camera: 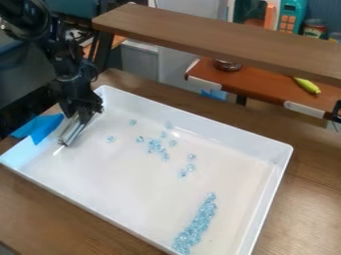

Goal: Sweep into pile

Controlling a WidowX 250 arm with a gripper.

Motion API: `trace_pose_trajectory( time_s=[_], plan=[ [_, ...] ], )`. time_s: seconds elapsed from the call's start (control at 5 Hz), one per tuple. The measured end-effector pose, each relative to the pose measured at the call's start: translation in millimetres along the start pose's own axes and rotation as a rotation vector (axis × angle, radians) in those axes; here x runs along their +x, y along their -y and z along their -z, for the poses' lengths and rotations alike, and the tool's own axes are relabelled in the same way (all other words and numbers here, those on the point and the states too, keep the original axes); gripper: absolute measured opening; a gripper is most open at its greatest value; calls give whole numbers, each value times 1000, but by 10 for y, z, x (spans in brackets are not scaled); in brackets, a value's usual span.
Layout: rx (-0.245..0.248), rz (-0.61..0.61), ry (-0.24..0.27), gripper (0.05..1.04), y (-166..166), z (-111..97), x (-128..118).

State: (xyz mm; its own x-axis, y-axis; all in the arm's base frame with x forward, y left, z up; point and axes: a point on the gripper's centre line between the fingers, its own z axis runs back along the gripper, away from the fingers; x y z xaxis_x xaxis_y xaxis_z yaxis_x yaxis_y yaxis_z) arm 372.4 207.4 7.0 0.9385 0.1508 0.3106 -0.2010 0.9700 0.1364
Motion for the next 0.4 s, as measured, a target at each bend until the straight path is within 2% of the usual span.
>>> trace_pose_trajectory(
  time_s=[0.4],
  plan=[
    [23, -3, -34, 364, 52, 107, 127]
  ],
)
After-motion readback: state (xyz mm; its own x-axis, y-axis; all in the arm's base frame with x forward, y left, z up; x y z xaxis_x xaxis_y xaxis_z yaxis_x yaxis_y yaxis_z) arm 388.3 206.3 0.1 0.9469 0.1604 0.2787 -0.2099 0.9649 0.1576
